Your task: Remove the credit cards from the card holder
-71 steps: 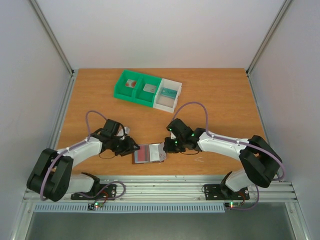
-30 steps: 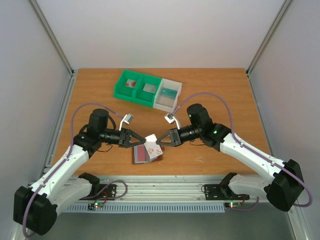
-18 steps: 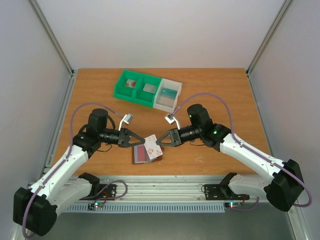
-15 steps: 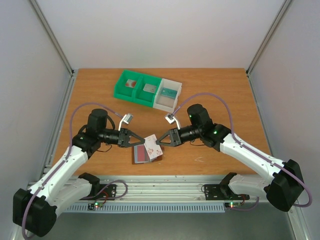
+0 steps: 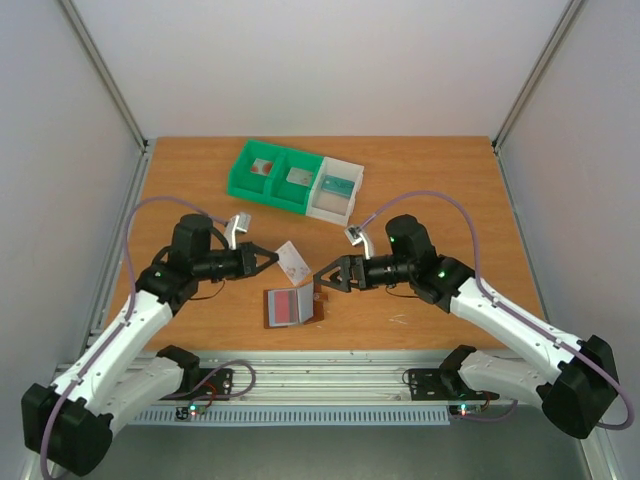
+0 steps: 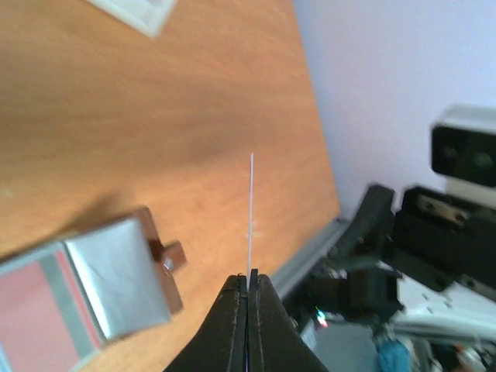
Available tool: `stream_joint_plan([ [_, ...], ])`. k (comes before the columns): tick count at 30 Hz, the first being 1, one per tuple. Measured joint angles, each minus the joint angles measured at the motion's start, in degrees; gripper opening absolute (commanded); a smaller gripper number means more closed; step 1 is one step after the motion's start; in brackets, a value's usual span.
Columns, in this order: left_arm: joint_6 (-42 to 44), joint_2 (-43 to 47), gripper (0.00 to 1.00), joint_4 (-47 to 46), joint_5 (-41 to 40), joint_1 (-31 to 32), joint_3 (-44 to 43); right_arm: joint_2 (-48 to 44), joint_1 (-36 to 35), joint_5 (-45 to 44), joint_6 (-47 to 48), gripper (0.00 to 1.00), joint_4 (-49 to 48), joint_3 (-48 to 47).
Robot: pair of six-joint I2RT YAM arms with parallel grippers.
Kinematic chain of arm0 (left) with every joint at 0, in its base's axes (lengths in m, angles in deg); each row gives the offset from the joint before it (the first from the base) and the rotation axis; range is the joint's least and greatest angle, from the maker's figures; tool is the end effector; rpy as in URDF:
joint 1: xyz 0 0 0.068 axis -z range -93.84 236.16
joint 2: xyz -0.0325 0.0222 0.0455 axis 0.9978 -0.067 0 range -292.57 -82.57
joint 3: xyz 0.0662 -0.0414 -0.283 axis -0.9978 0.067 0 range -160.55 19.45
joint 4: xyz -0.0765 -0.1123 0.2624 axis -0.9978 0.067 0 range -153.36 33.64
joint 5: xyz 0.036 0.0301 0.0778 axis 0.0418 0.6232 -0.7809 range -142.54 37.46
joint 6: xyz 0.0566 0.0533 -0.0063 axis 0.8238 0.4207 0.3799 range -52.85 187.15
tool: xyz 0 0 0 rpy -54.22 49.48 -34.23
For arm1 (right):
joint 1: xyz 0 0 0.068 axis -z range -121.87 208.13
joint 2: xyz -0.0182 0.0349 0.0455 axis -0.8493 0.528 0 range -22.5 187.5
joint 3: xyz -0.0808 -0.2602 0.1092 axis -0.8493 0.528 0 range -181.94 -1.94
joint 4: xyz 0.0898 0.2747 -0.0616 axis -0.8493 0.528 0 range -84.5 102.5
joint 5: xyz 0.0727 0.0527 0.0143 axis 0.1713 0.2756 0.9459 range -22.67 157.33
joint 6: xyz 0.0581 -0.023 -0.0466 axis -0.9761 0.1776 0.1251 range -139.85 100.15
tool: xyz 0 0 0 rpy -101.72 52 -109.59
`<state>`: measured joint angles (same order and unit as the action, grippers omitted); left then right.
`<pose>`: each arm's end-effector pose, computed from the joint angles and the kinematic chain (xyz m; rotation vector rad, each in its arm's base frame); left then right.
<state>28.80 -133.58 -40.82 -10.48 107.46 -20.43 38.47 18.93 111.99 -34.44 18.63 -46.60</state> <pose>0.1985 -0.1253 0.2714 0.1256 2.3143 -1.3616 0.1827 0.2094 0.2821 -0.9645 1.9956 1.3589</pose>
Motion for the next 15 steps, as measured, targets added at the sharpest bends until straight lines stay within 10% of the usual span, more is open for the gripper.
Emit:
stream_joint_plan([
  [15, 0.87, -25.73, 0.00, -10.16, -26.82, -4.24, -10.47, -3.89, 0.04, -7.41, -1.25, 0.99, 4.42, 0.04],
])
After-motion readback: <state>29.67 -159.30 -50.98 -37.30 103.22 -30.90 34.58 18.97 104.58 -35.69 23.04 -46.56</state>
